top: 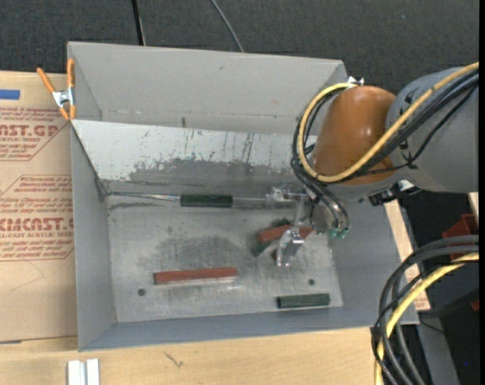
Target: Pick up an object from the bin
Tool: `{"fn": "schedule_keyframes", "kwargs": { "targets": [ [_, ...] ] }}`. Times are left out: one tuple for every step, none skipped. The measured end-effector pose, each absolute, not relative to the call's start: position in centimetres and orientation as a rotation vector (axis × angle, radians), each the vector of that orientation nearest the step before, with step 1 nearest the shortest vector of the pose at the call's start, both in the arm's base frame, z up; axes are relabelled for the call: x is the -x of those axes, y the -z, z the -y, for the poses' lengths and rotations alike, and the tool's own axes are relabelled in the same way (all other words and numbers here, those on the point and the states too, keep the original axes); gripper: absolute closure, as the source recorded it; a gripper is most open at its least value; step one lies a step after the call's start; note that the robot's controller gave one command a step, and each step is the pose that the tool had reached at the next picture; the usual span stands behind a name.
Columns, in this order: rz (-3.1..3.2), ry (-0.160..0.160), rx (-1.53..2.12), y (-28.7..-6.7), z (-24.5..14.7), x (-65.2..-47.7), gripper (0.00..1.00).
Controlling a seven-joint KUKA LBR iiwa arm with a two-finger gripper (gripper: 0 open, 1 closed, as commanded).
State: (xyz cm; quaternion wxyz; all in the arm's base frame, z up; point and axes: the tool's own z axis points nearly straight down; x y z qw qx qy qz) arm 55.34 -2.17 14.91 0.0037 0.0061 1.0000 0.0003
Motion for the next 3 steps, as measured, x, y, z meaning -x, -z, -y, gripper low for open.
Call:
{"fn": "schedule_keyframes", "kwargs": {
  "targets": [
    [-3.145,-0.002,0.084,-7.3,4.5,-57.6,1.0],
    [-3.144,-0.002,0.084,-7.3,4.5,-57.6,1.0],
    [-3.138,-0.001,0.058,-20.2,3.5,-57.2,1.0]
  ]
}}
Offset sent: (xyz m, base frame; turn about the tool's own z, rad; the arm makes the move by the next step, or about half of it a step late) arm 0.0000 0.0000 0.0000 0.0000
